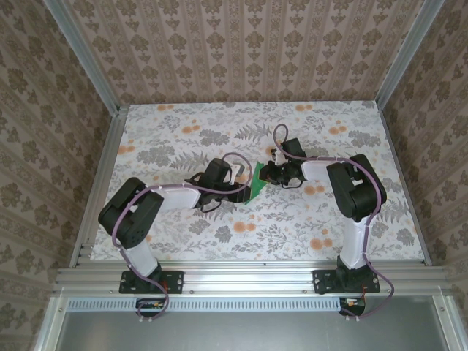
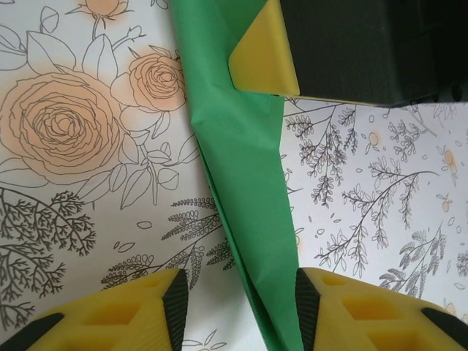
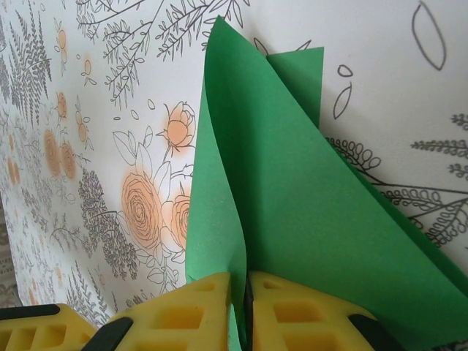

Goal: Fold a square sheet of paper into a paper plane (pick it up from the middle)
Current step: Fold the wing for the fifth time at the center of the table.

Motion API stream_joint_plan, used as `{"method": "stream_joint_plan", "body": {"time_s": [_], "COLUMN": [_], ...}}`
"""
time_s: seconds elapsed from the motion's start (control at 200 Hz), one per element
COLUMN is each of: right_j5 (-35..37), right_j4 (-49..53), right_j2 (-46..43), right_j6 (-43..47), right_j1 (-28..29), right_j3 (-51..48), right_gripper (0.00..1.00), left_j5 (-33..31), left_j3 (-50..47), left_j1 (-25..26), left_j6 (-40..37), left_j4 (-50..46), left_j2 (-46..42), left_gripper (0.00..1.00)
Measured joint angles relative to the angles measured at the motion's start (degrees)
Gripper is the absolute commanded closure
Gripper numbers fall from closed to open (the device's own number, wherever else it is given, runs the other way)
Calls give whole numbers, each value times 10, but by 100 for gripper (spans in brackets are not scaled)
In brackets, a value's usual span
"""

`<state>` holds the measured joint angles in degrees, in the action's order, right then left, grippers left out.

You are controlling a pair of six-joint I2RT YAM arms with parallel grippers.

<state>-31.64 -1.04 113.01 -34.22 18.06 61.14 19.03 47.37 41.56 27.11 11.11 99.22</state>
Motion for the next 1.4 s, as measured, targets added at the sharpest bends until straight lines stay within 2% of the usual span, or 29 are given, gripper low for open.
{"method": "stream_joint_plan", "body": {"time_s": [0.38,0.605,0.89,1.065,1.17,1.4], "right_j5": [3,9,1,-2,0,13], "right_j4": [11,25,26,26,27,37], "right_j2": [6,9,9,9,9,10], "right_j6": [1,3,9,10,13,15], "right_j1": [0,1,3,3,3,4], "right_j3": [10,19,22,22,22,26], "right_gripper": [86,85,76,78,82,85], "left_j5": [61,87,71,66,63,63], "left_j3": [59,68,75,82,85,86], "left_j1": [-15,-15,-16,-16,-16,-16], "left_j6": [60,63,52,45,41,38], "left_j4": [32,22,-18,-34,-45,-51], "left_j2": [70,90,90,91,91,90], "left_gripper": [75,79,82,84,86,85]}}
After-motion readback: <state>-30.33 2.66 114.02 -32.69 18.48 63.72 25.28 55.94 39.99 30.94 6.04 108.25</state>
